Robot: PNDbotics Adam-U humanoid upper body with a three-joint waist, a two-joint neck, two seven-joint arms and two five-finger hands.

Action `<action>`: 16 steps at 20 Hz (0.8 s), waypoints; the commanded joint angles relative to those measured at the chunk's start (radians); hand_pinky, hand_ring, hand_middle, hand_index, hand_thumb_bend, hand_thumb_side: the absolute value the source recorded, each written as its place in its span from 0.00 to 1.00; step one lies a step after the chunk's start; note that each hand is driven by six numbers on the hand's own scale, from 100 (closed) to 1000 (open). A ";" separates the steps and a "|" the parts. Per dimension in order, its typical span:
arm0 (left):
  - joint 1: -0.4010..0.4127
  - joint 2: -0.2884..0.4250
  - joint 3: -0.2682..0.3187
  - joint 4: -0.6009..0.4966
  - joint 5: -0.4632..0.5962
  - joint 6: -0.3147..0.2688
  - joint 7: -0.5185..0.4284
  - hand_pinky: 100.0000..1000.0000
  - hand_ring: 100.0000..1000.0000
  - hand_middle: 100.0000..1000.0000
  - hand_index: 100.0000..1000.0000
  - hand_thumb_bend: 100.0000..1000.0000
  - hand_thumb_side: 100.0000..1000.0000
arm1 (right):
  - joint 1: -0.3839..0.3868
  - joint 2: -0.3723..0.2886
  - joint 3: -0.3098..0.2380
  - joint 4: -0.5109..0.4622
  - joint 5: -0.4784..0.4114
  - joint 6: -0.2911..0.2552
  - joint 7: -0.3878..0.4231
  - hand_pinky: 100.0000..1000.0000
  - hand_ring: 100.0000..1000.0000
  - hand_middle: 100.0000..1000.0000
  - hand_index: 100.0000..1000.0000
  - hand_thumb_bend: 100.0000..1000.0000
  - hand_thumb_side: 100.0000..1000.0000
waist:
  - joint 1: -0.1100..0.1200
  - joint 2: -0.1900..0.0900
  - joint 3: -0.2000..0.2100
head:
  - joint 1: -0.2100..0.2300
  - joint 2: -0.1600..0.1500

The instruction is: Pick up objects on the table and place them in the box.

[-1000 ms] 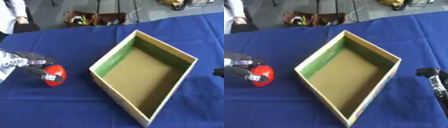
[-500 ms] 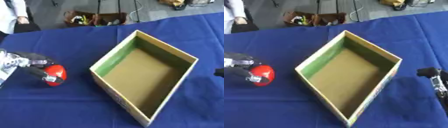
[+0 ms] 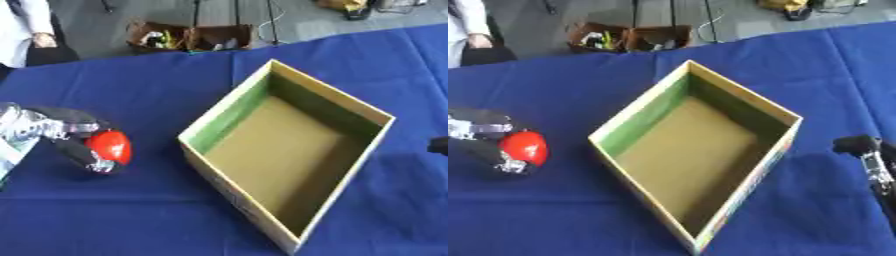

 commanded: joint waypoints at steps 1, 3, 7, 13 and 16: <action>-0.007 0.015 0.001 -0.003 -0.004 0.010 0.012 0.00 0.47 0.72 0.98 0.44 0.68 | -0.006 -0.004 -0.005 -0.010 0.004 -0.001 -0.003 0.86 0.79 0.54 0.65 0.00 0.92 | -0.004 -0.017 0.000 | 0.001 0.005; -0.006 0.014 0.001 0.001 -0.004 0.018 0.018 0.00 0.47 0.67 0.95 0.40 0.62 | -0.006 -0.003 -0.005 -0.010 0.004 -0.002 -0.003 0.85 0.79 0.54 0.64 0.00 0.92 | -0.004 -0.016 0.000 | 0.000 0.004; -0.004 0.011 0.002 0.006 -0.003 0.041 0.043 0.00 0.49 0.65 0.91 0.32 0.54 | -0.007 -0.004 -0.005 -0.010 0.003 -0.002 -0.003 0.85 0.79 0.54 0.64 0.00 0.92 | -0.005 -0.017 0.001 | -0.001 0.004; -0.003 0.006 0.000 0.006 -0.001 0.077 0.101 0.00 0.47 0.58 0.82 0.21 0.37 | -0.008 -0.003 -0.007 -0.010 0.001 -0.002 -0.005 0.85 0.79 0.54 0.64 0.00 0.92 | -0.005 -0.018 -0.002 | -0.001 0.001; 0.002 0.003 -0.004 0.013 -0.003 0.091 0.119 0.00 0.49 0.56 0.80 0.12 0.24 | -0.010 -0.003 -0.007 -0.010 -0.002 -0.002 -0.006 0.85 0.79 0.54 0.64 0.00 0.92 | -0.006 -0.018 -0.001 | 0.000 -0.001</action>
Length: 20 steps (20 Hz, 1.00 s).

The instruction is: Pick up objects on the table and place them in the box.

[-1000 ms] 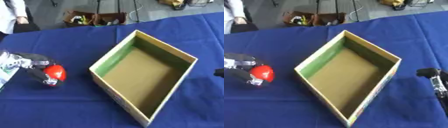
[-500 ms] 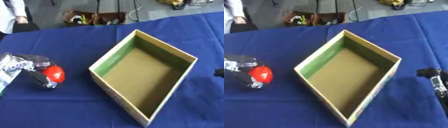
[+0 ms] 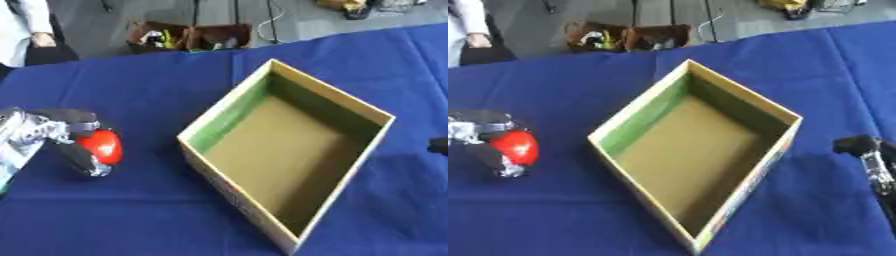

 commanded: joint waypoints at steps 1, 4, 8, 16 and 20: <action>-0.004 0.019 0.000 0.002 -0.003 0.015 0.021 0.00 0.50 0.56 0.79 0.09 0.20 | -0.010 -0.004 -0.006 -0.010 -0.002 -0.002 -0.005 0.85 0.79 0.54 0.64 0.00 0.91 | -0.006 -0.020 0.001 | 0.000 -0.001; 0.004 0.019 -0.001 0.007 -0.001 0.031 0.033 0.03 0.57 0.58 0.79 0.03 0.12 | -0.010 -0.004 -0.006 -0.010 -0.003 -0.002 -0.006 0.85 0.79 0.54 0.64 0.00 0.91 | -0.006 -0.020 0.002 | -0.001 -0.001; 0.012 0.020 0.000 0.005 0.011 0.054 0.050 0.05 0.62 0.64 0.78 0.00 0.08 | -0.010 -0.004 -0.005 -0.010 -0.004 -0.002 -0.005 0.85 0.79 0.54 0.64 0.00 0.91 | -0.006 -0.021 0.004 | -0.003 -0.002; 0.004 0.041 0.019 -0.044 0.064 0.091 0.074 0.03 0.63 0.70 0.78 0.00 0.16 | -0.009 -0.007 -0.003 -0.010 -0.008 0.000 -0.004 0.85 0.79 0.54 0.64 0.00 0.90 | -0.006 -0.027 0.007 | -0.002 -0.002; -0.007 0.061 0.036 -0.097 0.088 0.099 0.088 0.01 0.60 0.68 0.74 0.00 0.17 | -0.007 -0.008 -0.003 -0.010 -0.011 0.001 -0.004 0.86 0.79 0.54 0.64 0.00 0.90 | -0.005 -0.031 0.006 | -0.001 -0.001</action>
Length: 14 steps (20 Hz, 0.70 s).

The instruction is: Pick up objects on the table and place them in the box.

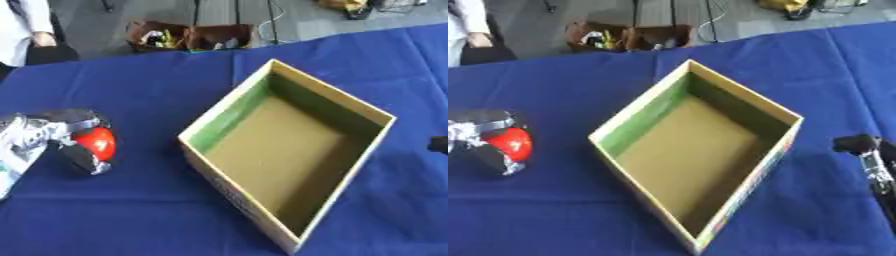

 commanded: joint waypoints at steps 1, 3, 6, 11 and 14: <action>-0.023 0.057 0.032 -0.055 0.026 0.008 0.010 0.01 0.60 0.68 0.74 0.00 0.17 | -0.003 -0.008 -0.004 -0.010 -0.009 0.004 -0.002 0.86 0.79 0.53 0.64 0.00 0.90 | -0.003 -0.029 0.002 | -0.001 -0.001; -0.025 0.068 0.037 -0.075 0.037 0.015 0.011 0.02 0.61 0.68 0.73 0.00 0.17 | -0.003 -0.009 -0.004 -0.010 -0.010 0.004 -0.003 0.86 0.79 0.53 0.64 0.00 0.90 | -0.001 -0.030 0.002 | -0.002 -0.002; -0.023 0.073 0.044 -0.100 0.055 0.021 0.009 0.01 0.60 0.68 0.72 0.00 0.18 | -0.003 -0.009 -0.004 -0.010 -0.011 0.005 -0.004 0.86 0.79 0.53 0.64 0.00 0.90 | -0.001 -0.031 0.000 | -0.003 -0.005; -0.054 0.076 0.060 -0.200 0.103 0.003 -0.007 0.00 0.58 0.66 0.71 0.00 0.19 | 0.000 -0.011 -0.005 -0.010 -0.012 0.006 -0.007 0.86 0.79 0.53 0.64 0.00 0.90 | 0.001 -0.036 -0.001 | -0.008 -0.001; -0.099 0.066 0.057 -0.269 0.157 -0.006 -0.032 0.00 0.56 0.64 0.71 0.00 0.19 | 0.002 -0.013 -0.004 -0.010 -0.014 0.006 -0.008 0.86 0.79 0.53 0.64 0.00 0.89 | 0.002 -0.040 0.002 | -0.006 0.001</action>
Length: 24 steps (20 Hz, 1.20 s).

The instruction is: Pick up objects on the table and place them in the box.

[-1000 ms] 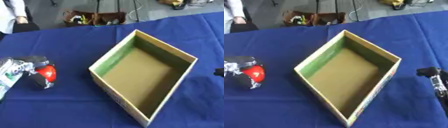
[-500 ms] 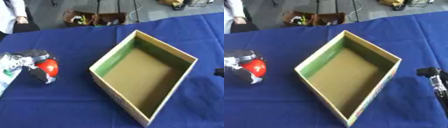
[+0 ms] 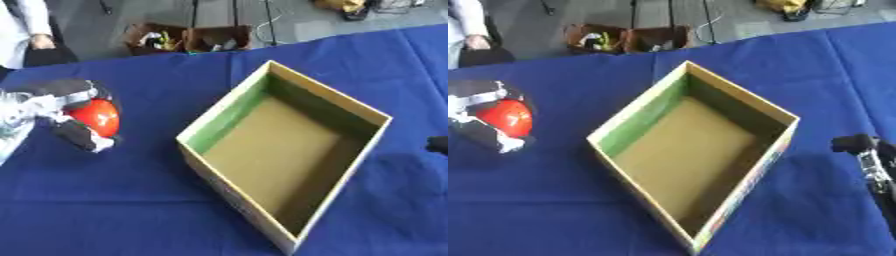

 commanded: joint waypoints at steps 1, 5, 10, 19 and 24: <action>-0.056 0.029 0.014 -0.079 0.050 -0.009 -0.026 0.00 0.56 0.63 0.69 0.00 0.19 | -0.004 -0.014 -0.003 -0.010 -0.011 0.000 -0.004 0.86 0.79 0.53 0.64 0.00 0.89 | -0.001 -0.029 0.002 | 0.003 0.001; -0.141 -0.039 -0.001 -0.108 0.087 -0.004 -0.057 0.00 0.53 0.60 0.69 0.00 0.20 | -0.004 -0.019 0.000 -0.010 -0.022 -0.004 -0.006 0.86 0.79 0.53 0.64 0.00 0.88 | -0.001 -0.038 -0.005 | 0.008 0.004; -0.223 -0.118 -0.018 -0.105 0.110 -0.008 -0.079 0.00 0.53 0.59 0.68 0.00 0.21 | -0.005 -0.023 0.004 -0.010 -0.034 -0.006 -0.007 0.85 0.79 0.53 0.64 0.00 0.87 | 0.003 -0.048 -0.024 | 0.020 0.002; -0.307 -0.253 -0.081 -0.065 0.080 -0.068 -0.075 0.00 0.52 0.59 0.67 0.00 0.21 | -0.020 -0.026 0.010 -0.010 -0.042 -0.015 -0.008 0.85 0.79 0.53 0.64 0.00 0.86 | 0.018 -0.036 -0.076 | 0.042 0.003; -0.317 -0.349 -0.126 0.042 0.010 -0.127 -0.062 0.00 0.54 0.61 0.66 0.00 0.20 | -0.024 -0.024 0.010 -0.010 -0.037 -0.014 -0.009 0.85 0.79 0.53 0.64 0.00 0.87 | 0.024 -0.029 -0.088 | 0.037 -0.001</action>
